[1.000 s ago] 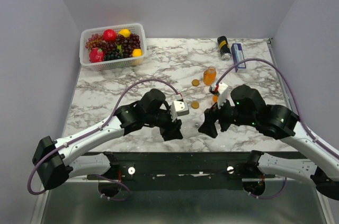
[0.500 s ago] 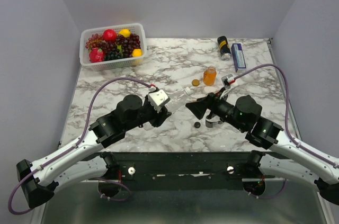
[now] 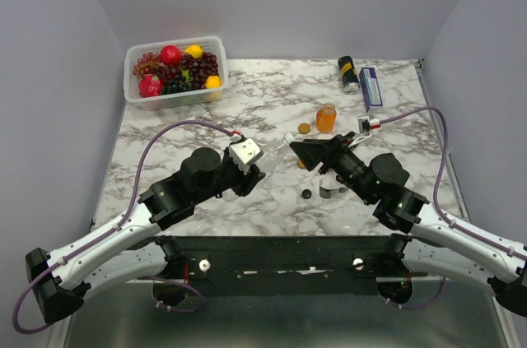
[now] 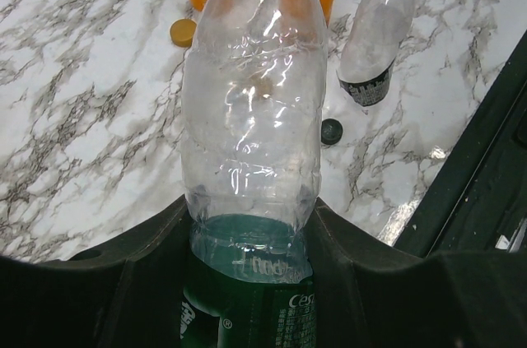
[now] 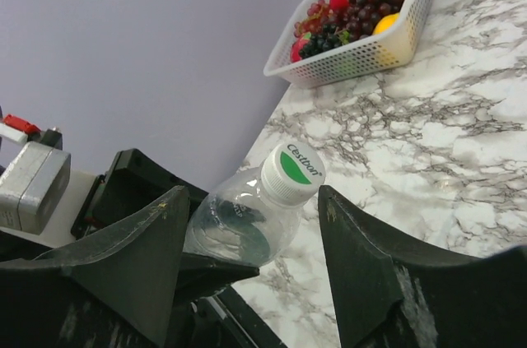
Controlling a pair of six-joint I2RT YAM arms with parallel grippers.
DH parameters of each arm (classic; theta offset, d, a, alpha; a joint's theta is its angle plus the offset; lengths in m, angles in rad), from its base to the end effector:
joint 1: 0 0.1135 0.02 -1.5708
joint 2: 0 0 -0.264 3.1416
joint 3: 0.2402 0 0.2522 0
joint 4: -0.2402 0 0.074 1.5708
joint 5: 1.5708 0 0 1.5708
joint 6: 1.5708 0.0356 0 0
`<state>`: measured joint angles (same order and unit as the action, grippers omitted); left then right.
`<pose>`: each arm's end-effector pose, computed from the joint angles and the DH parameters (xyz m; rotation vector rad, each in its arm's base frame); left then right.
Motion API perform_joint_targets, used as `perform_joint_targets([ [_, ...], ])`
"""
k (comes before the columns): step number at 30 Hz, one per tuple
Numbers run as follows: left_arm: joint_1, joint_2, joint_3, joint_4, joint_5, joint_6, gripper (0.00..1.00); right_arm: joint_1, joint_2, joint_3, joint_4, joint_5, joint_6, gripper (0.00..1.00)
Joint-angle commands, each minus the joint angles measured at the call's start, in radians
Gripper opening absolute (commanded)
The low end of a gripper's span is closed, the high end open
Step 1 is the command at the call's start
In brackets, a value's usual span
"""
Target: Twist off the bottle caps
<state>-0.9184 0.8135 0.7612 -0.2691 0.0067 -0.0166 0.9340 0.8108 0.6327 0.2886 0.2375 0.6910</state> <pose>0.1154 -0.1514 0.3178 0.8514 1.7476 -0.6375 0.1243 0.1540 0.3325 0.0173 1.5707 1.1350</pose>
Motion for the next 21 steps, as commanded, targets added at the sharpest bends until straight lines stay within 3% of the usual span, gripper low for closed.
perform_joint_targets([
  [1, 0.0, -0.023, -0.008, 0.047, 0.024, -0.013, 0.44, -0.003, -0.009, -0.024, 0.075, 0.109, 0.045, 0.71],
  [8, -0.002, -0.028, -0.011, 0.048, 0.033, -0.011, 0.43, -0.003, 0.031, -0.03, 0.069, 0.192, 0.068, 0.7],
  [21, -0.007, -0.028, -0.01, 0.047, 0.038, -0.008, 0.44, -0.011, 0.16, 0.038, 0.164, 0.102, 0.067, 0.64],
])
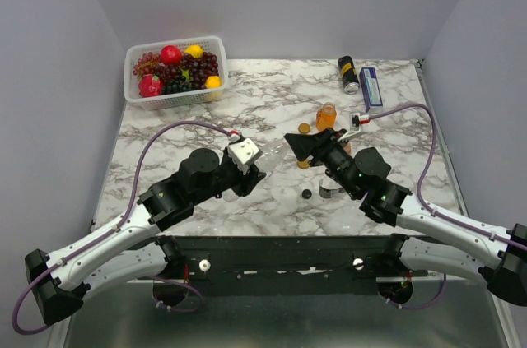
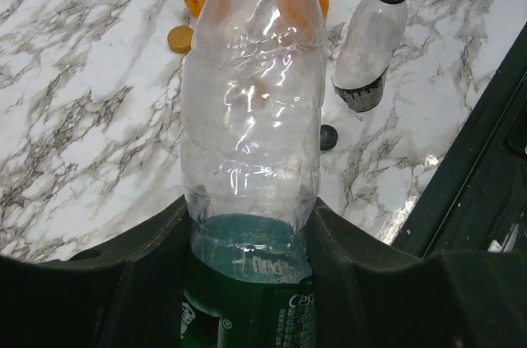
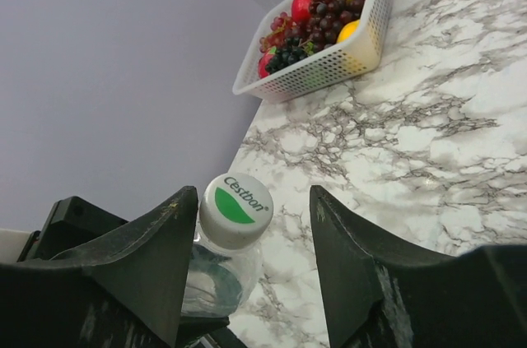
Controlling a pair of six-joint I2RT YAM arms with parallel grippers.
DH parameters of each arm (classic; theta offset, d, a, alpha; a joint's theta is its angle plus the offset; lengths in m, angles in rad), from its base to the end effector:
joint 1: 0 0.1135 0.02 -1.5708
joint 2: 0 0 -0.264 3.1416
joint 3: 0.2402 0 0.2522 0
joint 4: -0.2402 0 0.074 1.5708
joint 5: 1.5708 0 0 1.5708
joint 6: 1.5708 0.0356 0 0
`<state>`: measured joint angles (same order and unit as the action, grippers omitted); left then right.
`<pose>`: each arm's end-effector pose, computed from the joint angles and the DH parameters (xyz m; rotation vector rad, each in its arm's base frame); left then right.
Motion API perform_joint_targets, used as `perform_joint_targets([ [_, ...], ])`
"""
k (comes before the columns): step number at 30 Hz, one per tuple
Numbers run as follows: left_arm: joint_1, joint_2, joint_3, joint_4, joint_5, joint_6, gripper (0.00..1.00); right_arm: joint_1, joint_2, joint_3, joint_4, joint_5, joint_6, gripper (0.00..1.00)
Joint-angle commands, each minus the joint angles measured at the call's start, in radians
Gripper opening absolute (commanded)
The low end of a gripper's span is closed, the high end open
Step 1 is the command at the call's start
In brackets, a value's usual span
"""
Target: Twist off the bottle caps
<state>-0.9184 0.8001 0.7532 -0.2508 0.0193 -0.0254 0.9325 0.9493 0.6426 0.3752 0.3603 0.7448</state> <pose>0.1138 -0.1501 0.3192 0.8428 1.7285 -0.6627 0.1441 0.1732 0.3187 0.1583 1.5968 1.0627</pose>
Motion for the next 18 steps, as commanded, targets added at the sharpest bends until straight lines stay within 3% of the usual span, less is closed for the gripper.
perform_joint_targets([
  [1, -0.007, -0.016, 0.0, 0.028, 0.021, 0.001, 0.44, -0.011, 0.028, 0.029, 0.083, -0.027, 0.016, 0.64],
  [16, -0.011, -0.021, -0.002, 0.024, 0.016, 0.007, 0.43, -0.04, 0.08, -0.02, 0.238, -0.179, 0.074, 0.39],
  [18, -0.011, -0.027, -0.003, 0.027, 0.037, 0.007, 0.43, -0.046, 0.082, -0.029, 0.269, -0.205, 0.082, 0.29],
])
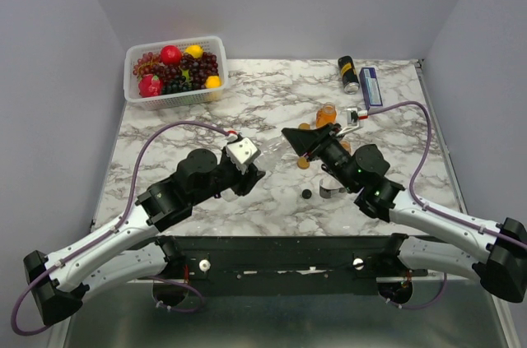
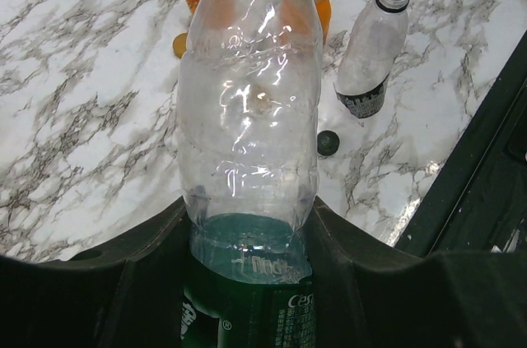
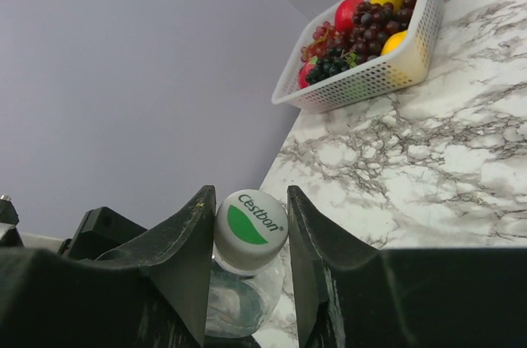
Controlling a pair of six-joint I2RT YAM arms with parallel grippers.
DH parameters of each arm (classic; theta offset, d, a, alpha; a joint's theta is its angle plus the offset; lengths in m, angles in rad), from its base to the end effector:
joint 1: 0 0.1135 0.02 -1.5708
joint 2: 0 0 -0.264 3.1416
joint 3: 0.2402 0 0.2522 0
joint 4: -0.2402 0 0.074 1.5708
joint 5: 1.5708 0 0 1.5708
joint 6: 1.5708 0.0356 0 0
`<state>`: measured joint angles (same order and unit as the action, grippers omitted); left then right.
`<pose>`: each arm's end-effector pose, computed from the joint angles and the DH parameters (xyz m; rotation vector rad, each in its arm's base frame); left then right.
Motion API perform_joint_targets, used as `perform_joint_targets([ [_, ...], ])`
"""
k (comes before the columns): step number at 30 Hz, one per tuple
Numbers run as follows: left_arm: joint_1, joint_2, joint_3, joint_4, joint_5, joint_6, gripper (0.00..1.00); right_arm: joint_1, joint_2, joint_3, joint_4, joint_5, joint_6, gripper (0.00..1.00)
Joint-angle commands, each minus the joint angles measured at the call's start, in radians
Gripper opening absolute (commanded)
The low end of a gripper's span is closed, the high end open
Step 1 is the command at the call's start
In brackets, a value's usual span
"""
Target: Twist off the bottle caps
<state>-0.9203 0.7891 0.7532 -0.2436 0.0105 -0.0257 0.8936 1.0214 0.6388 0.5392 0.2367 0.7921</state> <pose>0.1125 -0.1485 0.3218 0.8302 1.7131 -0.6622 0.1563 0.1811 0.3198 0.1342 1.5296 1.2084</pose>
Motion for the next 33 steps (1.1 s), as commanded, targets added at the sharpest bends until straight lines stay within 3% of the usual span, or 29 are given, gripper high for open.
perform_joint_targets([
  [1, -0.009, -0.019, -0.005, 0.027, 0.055, 0.007, 0.43, -0.013, 0.011, -0.031, 0.114, -0.091, 0.035, 0.25],
  [5, -0.006, -0.03, -0.012, 0.04, 0.117, 0.009, 0.42, -0.044, 0.02, -0.066, 0.206, -0.189, 0.033, 0.06],
  [7, -0.002, -0.025, -0.011, 0.043, 0.181, 0.009, 0.42, -0.073, 0.028, -0.076, 0.238, -0.293, 0.024, 0.01],
  [17, 0.073, 0.062, 0.009, 0.081, 0.624, -0.031, 0.42, -0.15, -0.061, -0.165, 0.298, -0.583, -0.112, 0.01],
  [24, 0.158, 0.073, -0.011, 0.176, 0.862, -0.109, 0.42, -0.17, -0.107, -0.191, 0.298, -0.812, -0.218, 0.01],
  [33, 0.182, 0.098, -0.015, 0.217, 0.947, -0.138, 0.38, -0.182, -0.129, -0.217, 0.271, -0.883, -0.281, 0.02],
])
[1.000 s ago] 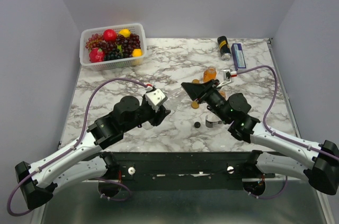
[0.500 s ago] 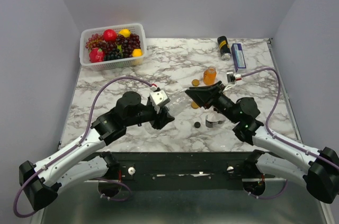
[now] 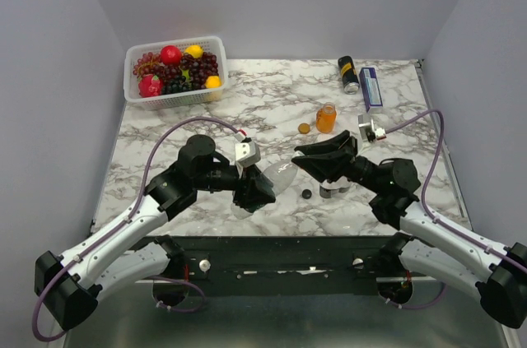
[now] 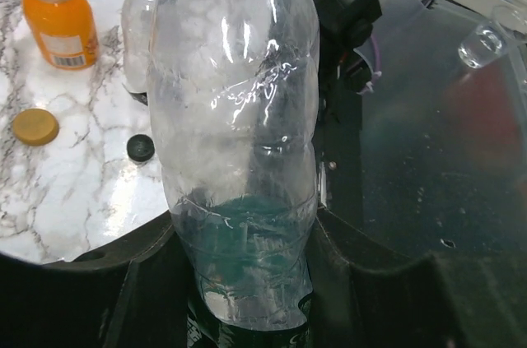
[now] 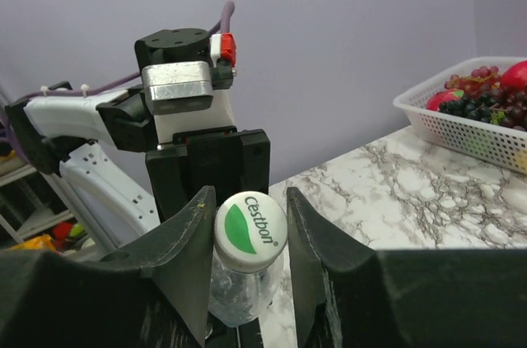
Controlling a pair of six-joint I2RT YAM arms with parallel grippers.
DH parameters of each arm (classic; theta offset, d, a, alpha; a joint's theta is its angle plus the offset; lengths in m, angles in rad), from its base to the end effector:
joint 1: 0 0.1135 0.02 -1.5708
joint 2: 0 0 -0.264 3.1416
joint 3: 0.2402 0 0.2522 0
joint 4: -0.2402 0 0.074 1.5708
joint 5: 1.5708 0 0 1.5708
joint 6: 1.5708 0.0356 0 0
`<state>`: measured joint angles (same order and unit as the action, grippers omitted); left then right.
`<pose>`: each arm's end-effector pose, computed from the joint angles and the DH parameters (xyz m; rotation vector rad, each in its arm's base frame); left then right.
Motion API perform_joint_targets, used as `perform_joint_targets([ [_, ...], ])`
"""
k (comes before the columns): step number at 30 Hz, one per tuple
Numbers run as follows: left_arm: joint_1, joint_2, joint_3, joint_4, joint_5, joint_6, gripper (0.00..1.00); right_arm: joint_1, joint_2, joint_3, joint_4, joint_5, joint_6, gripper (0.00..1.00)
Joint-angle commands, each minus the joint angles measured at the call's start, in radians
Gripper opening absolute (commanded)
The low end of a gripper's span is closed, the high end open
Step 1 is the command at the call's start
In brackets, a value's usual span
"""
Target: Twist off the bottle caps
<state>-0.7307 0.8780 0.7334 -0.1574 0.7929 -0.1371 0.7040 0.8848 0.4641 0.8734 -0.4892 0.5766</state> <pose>0.1297 -0.1503 0.3113 1.1215 1.6548 -1.3167 0.1383 0.1394 0.3186 -0.5548 1.1685 1.3878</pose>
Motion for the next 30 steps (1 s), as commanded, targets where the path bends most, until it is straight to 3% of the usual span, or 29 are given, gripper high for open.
perform_joint_targets([
  [1, -0.006, 0.012, 0.004, 0.133, 0.172, -0.029, 0.37, 0.005, 0.002, -0.053, -0.068, -0.14, -0.069, 0.03],
  [4, -0.006, 0.024, 0.009, 0.116, 0.154, -0.029, 0.36, -0.003, -0.026, -0.062, -0.1, -0.095, -0.067, 0.07],
  [10, -0.007, 0.035, 0.035, 0.007, -0.104, 0.042, 0.36, -0.008, -0.118, -0.041, -0.256, 0.079, -0.037, 0.24],
  [11, -0.01, 0.03, 0.037, -0.007, -0.128, 0.045, 0.35, -0.008, -0.13, -0.03, -0.304, 0.104, -0.031, 0.35],
  [13, -0.018, 0.026, 0.035, -0.013, -0.208, 0.056, 0.36, -0.008, -0.165, -0.025, -0.342, 0.168, -0.014, 0.41],
  [14, -0.035, 0.021, 0.037, -0.025, -0.24, 0.062, 0.36, -0.008, -0.176, -0.021, -0.385, 0.185, -0.009, 0.5],
  [20, -0.095, 0.009, 0.034, -0.056, -0.468, 0.085, 0.36, -0.008, -0.218, 0.015, -0.51, 0.296, 0.015, 0.74],
  [25, -0.102, 0.016, 0.031, -0.051, -0.524, 0.07, 0.35, -0.008, -0.208, -0.018, -0.427, 0.356, 0.112, 0.77],
  [30, -0.13, 0.033, 0.031, -0.065, -0.638, 0.07, 0.35, -0.001, -0.092, 0.036, -0.398, 0.389, 0.173, 0.77],
])
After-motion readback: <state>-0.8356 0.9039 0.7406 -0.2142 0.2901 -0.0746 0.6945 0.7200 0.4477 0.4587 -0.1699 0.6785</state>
